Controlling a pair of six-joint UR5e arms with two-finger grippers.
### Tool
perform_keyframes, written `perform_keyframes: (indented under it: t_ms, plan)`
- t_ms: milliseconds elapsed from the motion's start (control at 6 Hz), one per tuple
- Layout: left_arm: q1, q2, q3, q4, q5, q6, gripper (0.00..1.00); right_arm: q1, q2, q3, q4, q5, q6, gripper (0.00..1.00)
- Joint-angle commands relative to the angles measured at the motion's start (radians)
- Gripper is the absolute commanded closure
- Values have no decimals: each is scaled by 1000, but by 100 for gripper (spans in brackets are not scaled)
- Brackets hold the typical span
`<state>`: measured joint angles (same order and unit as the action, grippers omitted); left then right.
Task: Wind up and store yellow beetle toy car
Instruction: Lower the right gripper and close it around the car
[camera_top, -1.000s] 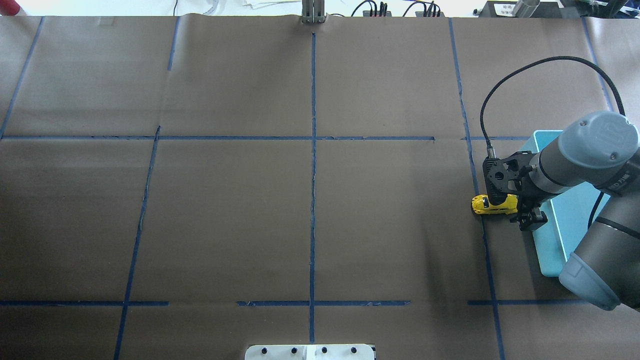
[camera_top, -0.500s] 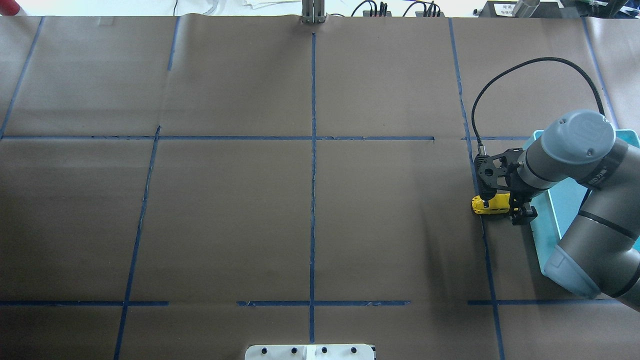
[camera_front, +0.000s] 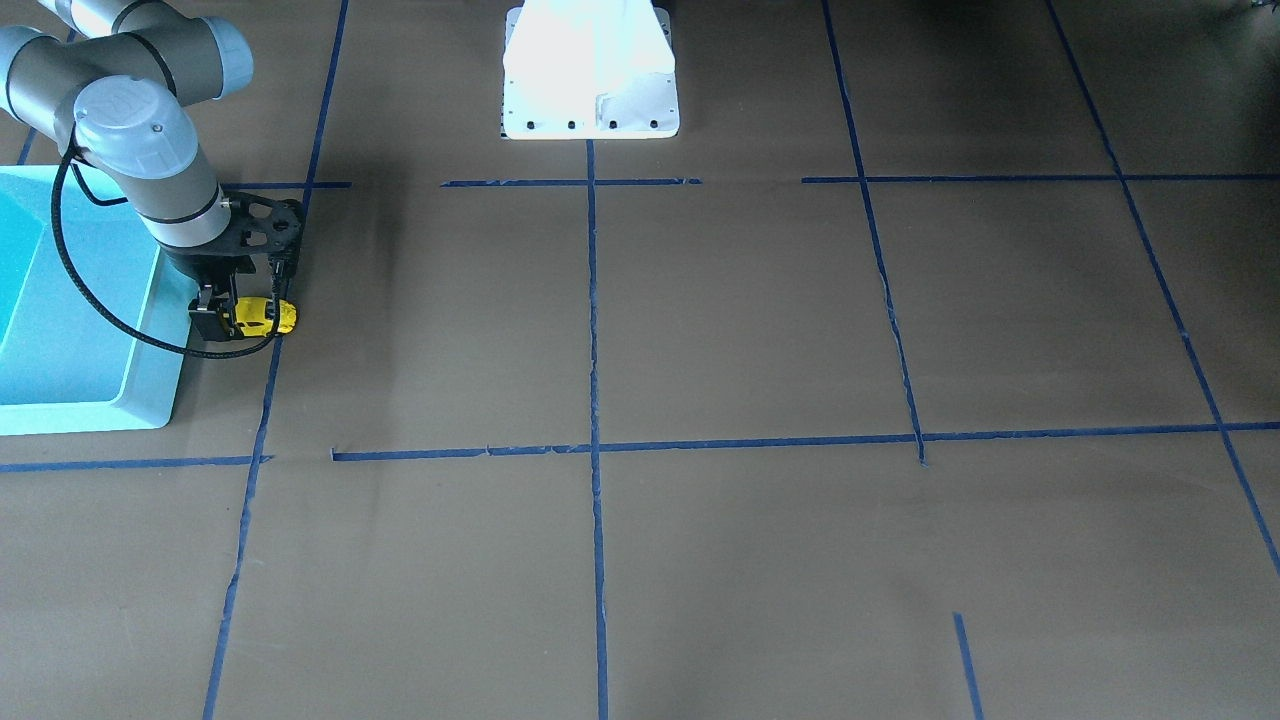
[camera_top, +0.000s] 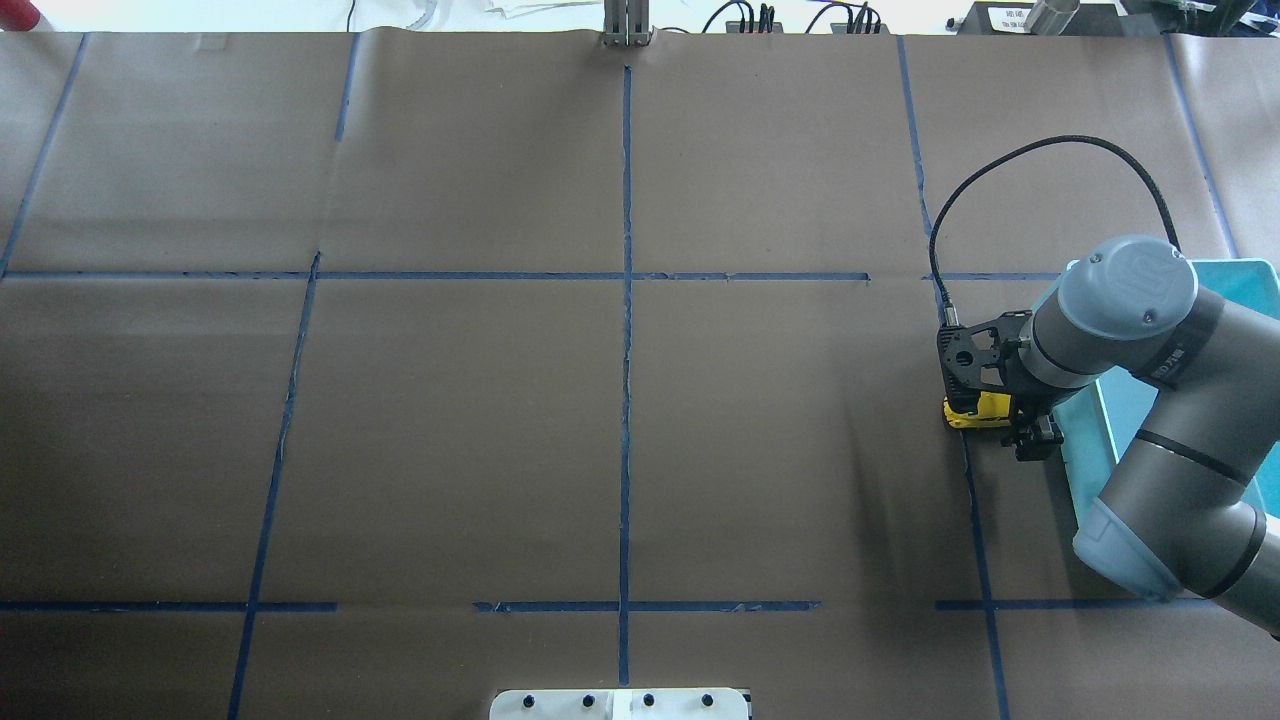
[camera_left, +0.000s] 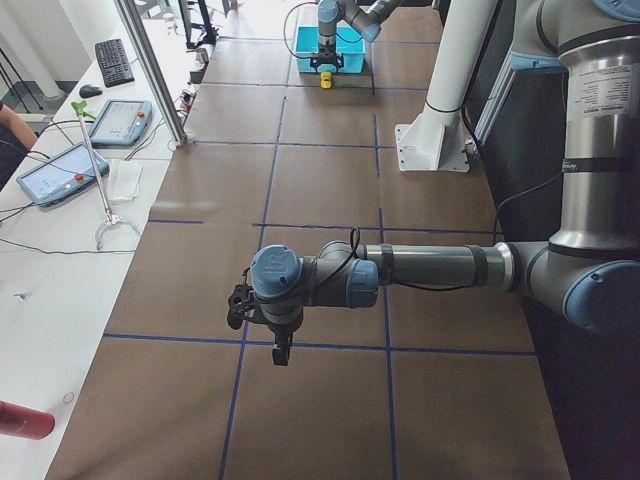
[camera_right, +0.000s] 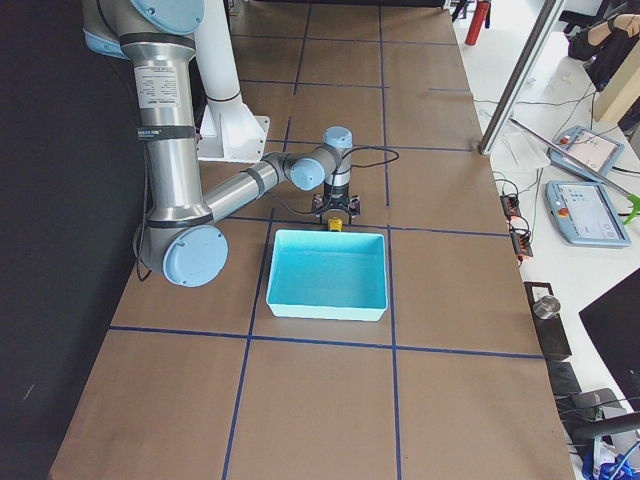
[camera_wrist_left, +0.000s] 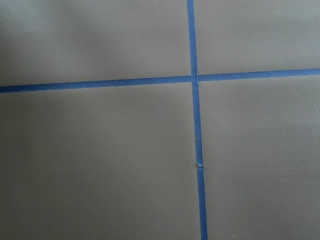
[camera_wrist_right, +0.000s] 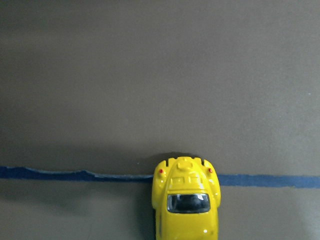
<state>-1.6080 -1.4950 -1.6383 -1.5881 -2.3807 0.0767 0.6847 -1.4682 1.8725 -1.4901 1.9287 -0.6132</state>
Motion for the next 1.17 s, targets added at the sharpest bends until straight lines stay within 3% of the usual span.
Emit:
perform_keyframes:
  t_ms: [0,333,500,667,833,1000]
  plan:
    - [0,1,2,2,0,0,0,-22,0,-32,25,-20,1,2]
    - [0,2,2,2,0,0,0,-22,0,-56,51,-31,3,5]
    - [0,2,2,2,0,0,0,-22,0,-59,59,-31,7,44]
    - [0,2,2,2,0,0,0,-24,2,-61,57,-31,0,74]
    - [-1,2,2,2,0,0,0,-22,11,-61,57,-30,0,89]
    - [0,2,2,2,0,0,0,-18,11,-55,57,-31,0,91]
